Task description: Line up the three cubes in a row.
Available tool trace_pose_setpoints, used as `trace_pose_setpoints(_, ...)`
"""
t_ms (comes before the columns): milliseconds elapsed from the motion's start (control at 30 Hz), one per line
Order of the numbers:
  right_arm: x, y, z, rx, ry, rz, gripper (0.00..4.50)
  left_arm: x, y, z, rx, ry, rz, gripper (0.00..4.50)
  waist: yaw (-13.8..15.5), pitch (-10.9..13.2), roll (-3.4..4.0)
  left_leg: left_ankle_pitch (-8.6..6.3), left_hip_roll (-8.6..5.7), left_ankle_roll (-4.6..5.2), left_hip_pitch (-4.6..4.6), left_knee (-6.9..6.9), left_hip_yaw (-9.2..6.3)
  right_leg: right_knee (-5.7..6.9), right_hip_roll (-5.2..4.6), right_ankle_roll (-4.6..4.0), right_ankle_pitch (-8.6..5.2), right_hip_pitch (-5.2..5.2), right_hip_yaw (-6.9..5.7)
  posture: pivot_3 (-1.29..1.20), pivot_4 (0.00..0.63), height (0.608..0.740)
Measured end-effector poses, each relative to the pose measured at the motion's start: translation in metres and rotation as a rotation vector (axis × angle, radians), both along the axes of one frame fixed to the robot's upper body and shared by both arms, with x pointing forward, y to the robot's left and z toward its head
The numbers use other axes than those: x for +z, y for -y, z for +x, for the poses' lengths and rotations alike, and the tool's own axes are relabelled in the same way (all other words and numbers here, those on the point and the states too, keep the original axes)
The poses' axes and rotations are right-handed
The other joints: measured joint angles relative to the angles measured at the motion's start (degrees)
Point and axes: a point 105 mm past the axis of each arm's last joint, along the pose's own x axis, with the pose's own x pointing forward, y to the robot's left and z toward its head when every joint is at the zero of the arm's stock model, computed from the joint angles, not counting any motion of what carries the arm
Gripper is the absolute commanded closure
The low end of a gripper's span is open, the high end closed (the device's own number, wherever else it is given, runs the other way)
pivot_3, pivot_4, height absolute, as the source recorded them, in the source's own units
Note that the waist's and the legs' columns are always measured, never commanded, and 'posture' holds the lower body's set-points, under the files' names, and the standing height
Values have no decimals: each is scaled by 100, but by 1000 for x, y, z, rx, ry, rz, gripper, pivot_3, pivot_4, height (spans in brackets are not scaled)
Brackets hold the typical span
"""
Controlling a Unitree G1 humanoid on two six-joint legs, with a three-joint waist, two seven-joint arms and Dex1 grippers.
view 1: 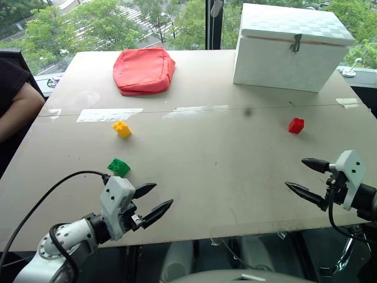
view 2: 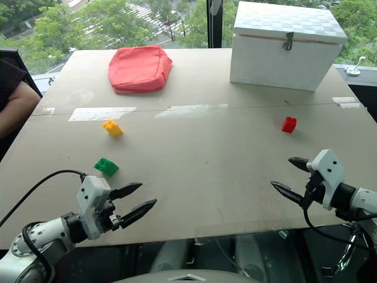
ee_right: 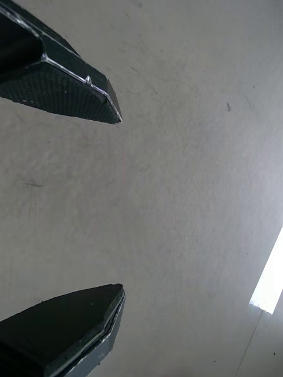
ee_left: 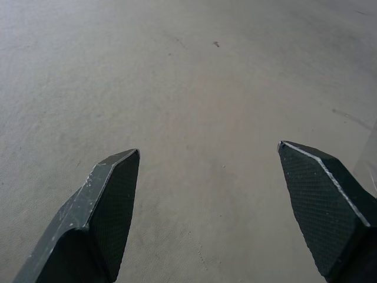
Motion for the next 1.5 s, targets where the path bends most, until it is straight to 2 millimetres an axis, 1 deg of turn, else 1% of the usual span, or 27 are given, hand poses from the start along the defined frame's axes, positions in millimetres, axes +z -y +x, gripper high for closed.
trace_pose_setpoints(67, 0, 0, 2, -14, 4, 4, 0, 1, 0, 1, -1, 6, -1, 677, -1, 0, 0, 0, 0, 0, 2, 0, 0, 0, 0, 0, 0, 1, 0, 0, 150, 740)
trace_pose_setpoints(100, 3, 0, 9, -53, 21, 18, 0, 3, 1, 5, 5, 16, -9, 677, -1, 1, 4, 0, 1, 0, 5, 2, 0, 2, 0, 0, 0, 1, 1, 0, 150, 740)
trace_pose_setpoints(133, 13, -1, 24, -114, 64, 37, 0, 12, 6, 16, 3, 63, -40, 677, -5, 3, 6, 0, 1, 0, 4, 11, 1, 8, 0, 0, 1, 2, 3, 0, 150, 740)
trace_pose_setpoints(200, 24, -5, 39, -153, 82, 51, 0, 28, 16, 26, -14, 127, -78, 677, -9, 2, 6, 1, 1, 1, 7, 12, 3, 9, 1, 0, 1, 4, 4, 0, 150, 740)
trace_pose_setpoints(267, 42, -5, 64, -240, 101, 105, 0, 42, 29, 36, -47, 168, -118, 677, -30, 2, 3, 2, 1, 2, 10, 15, 11, 12, 4, -1, 3, 6, 9, 0, 150, 740)
trace_pose_setpoints(300, 46, 0, 74, -294, 101, 101, 0, 49, 37, 37, -78, 192, -127, 677, -18, 0, 0, 2, -5, 2, 9, 12, 8, 15, 4, -2, 3, 5, 10, 0, 150, 740)
trace_pose_setpoints(333, 45, 2, 78, -313, 92, 98, 0, 51, 39, 36, -87, 195, -128, 677, -15, -3, -4, 2, -6, 2, 8, 10, 8, 16, 4, -3, 3, 5, 10, 0, 150, 740)
trace_pose_setpoints(367, 44, 6, 86, -361, 74, 82, 0, 52, 42, 36, -102, 195, -124, 677, -12, -3, -5, 1, -7, 2, 8, 3, 7, 15, 4, -13, 8, 5, 10, 0, 150, 740)
trace_pose_setpoints(400, 41, 20, 107, -494, 29, 69, 0, 56, 51, 39, -150, 200, -107, 677, -16, 1, 1, 1, -14, 3, -10, 4, 16, 16, 4, -24, 16, -14, 16, 0, 150, 740)
trace_pose_setpoints(433, 41, 31, 121, -591, -5, 63, 0, 63, 57, 40, -183, 225, -104, 677, -9, 3, 2, 2, -17, 3, -23, 1, 19, 16, 3, -26, 18, -27, 22, 0, 150, 740)
trace_pose_setpoints(500, 35, 43, 137, -710, -87, 62, 0, 72, 68, 38, -240, 256, -95, 677, -1, 3, 2, 2, -24, 3, -21, -5, 34, 18, 4, -26, 18, -26, 23, 0, 150, 740)
trace_pose_setpoints(567, 28, 43, 146, -745, -149, 71, 0, 76, 72, 39, -258, 257, -103, 677, -11, 2, 3, 2, -22, 3, -20, -12, 47, 15, 7, -21, 20, -27, 23, 0, 150, 740)
trace_pose_setpoints(667, 20, 38, 158, -772, -228, 101, 0, 78, 75, 38, -283, 251, -107, 677, -38, 3, 4, 1, -20, 5, -20, -12, 56, 14, 9, -14, 24, -30, 29, 0, 150, 740)
trace_pose_setpoints(800, 17, 34, 167, -789, -279, 124, 0, 76, 76, 35, -293, 233, -109, 677, -76, 3, 4, -1, -18, 9, -17, -10, 66, 15, 9, -16, 22, -29, 39, 0, 150, 740)
trace_pose_setpoints(900, 18, 32, 173, -808, -281, 127, 0, 76, 78, 33, -297, 229, -110, 677, -110, 3, 4, -1, -18, 9, -12, -6, 71, 18, 9, -20, 20, -26, 44, 0, 150, 740)
trace_pose_setpoints(967, 14, 33, 180, -837, -285, 125, 0, 76, 79, 31, -300, 231, -111, 677, -141, 3, 3, 0, -19, 10, -7, -3, 72, 21, 10, -20, 20, -24, 46, 0, 150, 740)
trace_pose_setpoints(1000, 11, 34, 182, -849, -289, 124, 591, 77, 80, 31, -298, 234, -111, 629, -150, 3, 3, 0, -19, 10, -5, -3, 75, 23, 10, -20, 20, -24, 49, 0, 150, 740)
trace_pose_setpoints(1033, 8, 34, 184, -857, -293, 121, 792, 77, 80, 31, -297, 233, -112, 629, -155, 3, 3, 0, -20, 10, -2, -3, 77, 26, 11, -20, 20, -24, 51, 0, 150, 740)
trace_pose_setpoints(1067, 4, 33, 187, -861, -299, 116, 1351, 76, 80, 31, -292, 230, -112, 629, -162, 3, 3, 0, -20, 10, -2, -3, 78, 27, 12, -20, 20, -25, 53, 0, 150, 740)
trace_pose_setpoints(1167, -1, 32, 191, -865, -307, 101, 2583, 77, 80, 32, -288, 228, -115, 629, -169, 3, 4, 0, -18, 10, -2, -5, 78, 32, 14, -14, 24, -27, 55, 0, 150, 740)
trace_pose_setpoints(1200, -1, 31, 193, -857, -302, 95, 3128, 77, 79, 32, -282, 229, -114, 629, -169, 3, 4, 0, -18, 10, -2, -5, 78, 32, 15, -6, 29, -27, 55, 0, 150, 740)
trace_pose_setpoints(1300, 0, 29, 195, -830, -288, 85, 3181, 77, 79, 33, -274, 230, -113, 629, -168, 3, 4, 0, -17, 10, -3, -5, 79, 31, 14, -1, 32, -27, 56, 0, 150, 740)
trace_pose_setpoints(1367, 2, 25, 196, -772, -272, 47, 3181, 75, 78, 33, -265, 221, -114, 629, -170, 3, 5, 0, -15, 10, -3, -6, 82, 31, 14, -1, 31, -30, 61, 0, 150, 740)
trace_pose_setpoints(1400, 5, 21, 196, -695, -232, 17, 3181, 73, 77, 32, -257, 212, -117, 629, -169, 4, 5, -1, -13, 11, -4, -7, 82, 27, 14, -1, 31, -30, 60, 0, 150, 740)
trace_pose_setpoints(1467, 15, 7, 193, -530, -159, 15, 3181, 66, 72, 29, -233, 183, -121, 629, -169, 4, 5, -3, -8, 14, -5, -9, 81, 26, 14, 1, 31, -33, 62, 0, 150, 740)
trace_pose_setpoints(1500, 23, -10, 186, -360, -114, 26, 3181, 63, 68, 28, -214, 172, -128, 629, -170, 5, 6, -5, -5, 16, -5, -9, 78, 25, 14, 2, 30, -35, 64, 0, 150, 740)
